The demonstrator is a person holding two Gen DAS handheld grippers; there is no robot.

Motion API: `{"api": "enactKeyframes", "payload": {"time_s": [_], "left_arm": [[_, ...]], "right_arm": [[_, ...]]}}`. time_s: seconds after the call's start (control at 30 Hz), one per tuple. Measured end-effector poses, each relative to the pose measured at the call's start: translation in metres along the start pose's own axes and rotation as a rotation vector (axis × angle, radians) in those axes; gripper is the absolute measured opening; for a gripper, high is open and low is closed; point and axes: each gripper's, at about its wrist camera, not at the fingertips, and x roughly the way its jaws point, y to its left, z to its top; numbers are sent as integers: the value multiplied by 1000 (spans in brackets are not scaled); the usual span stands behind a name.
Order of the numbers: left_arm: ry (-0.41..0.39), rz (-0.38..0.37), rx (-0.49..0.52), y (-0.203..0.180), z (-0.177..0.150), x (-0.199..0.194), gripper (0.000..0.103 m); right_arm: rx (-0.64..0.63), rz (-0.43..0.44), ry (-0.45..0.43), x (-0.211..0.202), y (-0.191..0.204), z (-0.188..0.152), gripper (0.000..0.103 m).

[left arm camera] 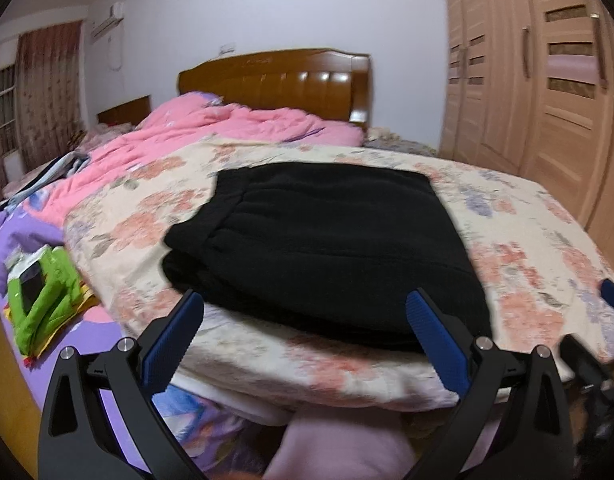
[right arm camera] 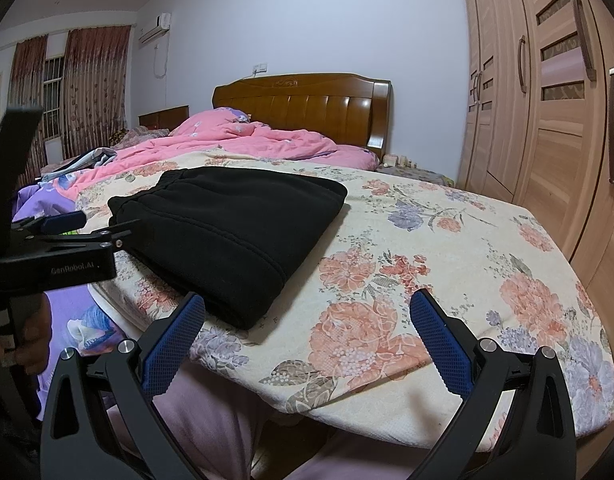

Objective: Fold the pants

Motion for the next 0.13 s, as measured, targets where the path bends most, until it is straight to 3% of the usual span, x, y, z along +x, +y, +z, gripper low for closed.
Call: {"api": "enactKeyframes", "payload": {"time_s": [0.13], "left_arm": [[-4,115,-33,38,-5,6,101]], "right_arm": [[2,-33,6,-1,-8,4,99]]}}
